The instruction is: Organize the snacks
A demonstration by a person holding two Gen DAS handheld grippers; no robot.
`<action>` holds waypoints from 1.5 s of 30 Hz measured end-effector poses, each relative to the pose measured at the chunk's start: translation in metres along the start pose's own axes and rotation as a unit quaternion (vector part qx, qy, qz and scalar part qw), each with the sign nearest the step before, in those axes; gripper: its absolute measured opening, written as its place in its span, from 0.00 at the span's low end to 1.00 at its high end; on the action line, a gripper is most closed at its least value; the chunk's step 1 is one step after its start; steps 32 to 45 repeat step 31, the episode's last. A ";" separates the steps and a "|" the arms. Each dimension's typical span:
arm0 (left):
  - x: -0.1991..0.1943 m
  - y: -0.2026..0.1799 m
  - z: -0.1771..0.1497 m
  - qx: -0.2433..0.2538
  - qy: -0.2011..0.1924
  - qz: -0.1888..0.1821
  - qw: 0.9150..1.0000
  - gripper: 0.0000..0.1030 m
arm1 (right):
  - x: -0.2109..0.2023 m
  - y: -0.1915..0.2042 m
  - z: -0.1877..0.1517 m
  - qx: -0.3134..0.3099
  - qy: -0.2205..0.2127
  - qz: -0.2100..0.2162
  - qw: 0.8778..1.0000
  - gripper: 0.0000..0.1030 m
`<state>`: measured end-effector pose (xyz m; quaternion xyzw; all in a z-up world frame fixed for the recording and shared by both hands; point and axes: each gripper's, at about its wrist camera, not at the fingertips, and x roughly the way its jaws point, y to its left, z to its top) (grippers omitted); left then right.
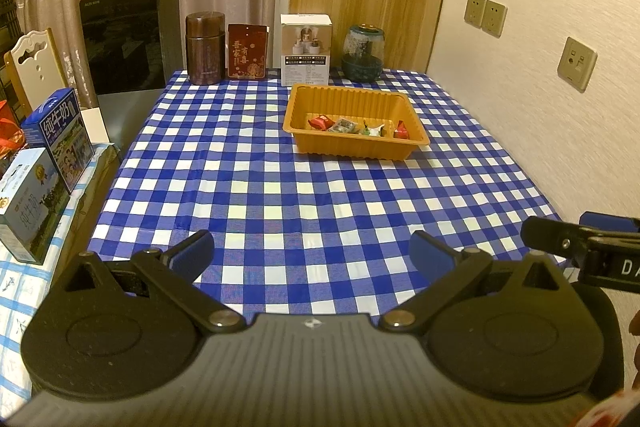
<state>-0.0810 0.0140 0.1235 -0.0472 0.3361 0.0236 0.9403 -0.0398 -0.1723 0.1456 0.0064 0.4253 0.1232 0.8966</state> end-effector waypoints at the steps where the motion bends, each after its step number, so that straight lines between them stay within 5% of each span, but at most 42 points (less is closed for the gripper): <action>1: 0.000 0.000 0.000 0.000 0.000 -0.001 1.000 1.00 | 0.000 0.001 0.000 0.000 0.000 0.000 1.000 0.89; 45: 0.002 0.001 -0.003 -0.003 -0.009 -0.003 1.000 1.00 | 0.001 0.002 -0.003 0.005 0.001 0.001 1.000 0.89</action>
